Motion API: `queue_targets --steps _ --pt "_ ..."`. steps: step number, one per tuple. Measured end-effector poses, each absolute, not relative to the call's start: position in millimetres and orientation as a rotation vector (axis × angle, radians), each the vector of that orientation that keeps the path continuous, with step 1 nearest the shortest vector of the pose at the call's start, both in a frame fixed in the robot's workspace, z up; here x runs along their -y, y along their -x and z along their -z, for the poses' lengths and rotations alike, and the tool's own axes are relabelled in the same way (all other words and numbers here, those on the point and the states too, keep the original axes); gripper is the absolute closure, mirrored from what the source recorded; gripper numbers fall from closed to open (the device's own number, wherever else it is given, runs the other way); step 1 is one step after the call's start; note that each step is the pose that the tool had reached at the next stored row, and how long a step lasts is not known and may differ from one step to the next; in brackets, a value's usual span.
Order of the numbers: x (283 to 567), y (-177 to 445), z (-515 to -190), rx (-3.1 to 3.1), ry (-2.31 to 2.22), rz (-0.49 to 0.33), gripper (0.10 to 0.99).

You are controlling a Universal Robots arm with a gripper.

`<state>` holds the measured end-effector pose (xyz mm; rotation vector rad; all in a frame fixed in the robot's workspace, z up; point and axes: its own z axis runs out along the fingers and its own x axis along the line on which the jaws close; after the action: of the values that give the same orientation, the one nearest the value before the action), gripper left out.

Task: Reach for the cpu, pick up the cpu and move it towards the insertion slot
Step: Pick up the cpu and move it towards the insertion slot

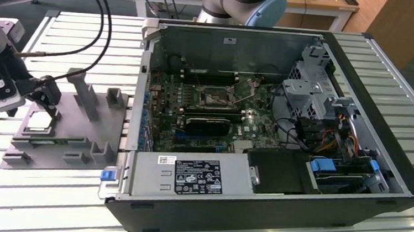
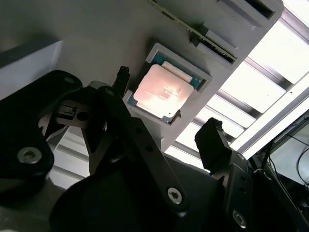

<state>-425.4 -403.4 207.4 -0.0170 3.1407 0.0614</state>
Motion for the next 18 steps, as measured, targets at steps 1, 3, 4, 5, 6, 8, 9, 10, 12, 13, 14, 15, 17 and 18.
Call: queue_targets --steps 1,3,4,5,6,8,9,10,12,13,14,15,17,18 --pt "403 426 -206 -3.141 0.017 -0.061 0.263" --pt "403 426 -202 -3.141 0.017 -0.061 0.263" --pt "403 426 -200 -3.141 0.017 -0.061 0.263" --pt "403 426 -198 -3.141 0.017 -0.061 0.263" --pt "403 426 -197 -3.141 0.017 -0.061 0.263" --pt "403 426 -194 -3.141 0.018 -0.06 0.263" --pt "403 426 -192 -3.141 0.018 -0.06 0.263" --pt "403 426 -191 -3.141 0.018 -0.06 0.263" --pt "403 426 -188 -3.141 0.018 -0.06 0.263" --pt "403 426 -188 -3.141 0.018 -0.06 0.278" --pt "403 426 -187 -3.141 0.017 -0.06 0.278" --pt "403 426 -187 -3.141 0.018 -0.06 0.349" --pt "403 426 -186 -3.141 0.017 -0.06 0.349" --pt "403 426 -185 -3.141 0.017 -0.06 0.349"
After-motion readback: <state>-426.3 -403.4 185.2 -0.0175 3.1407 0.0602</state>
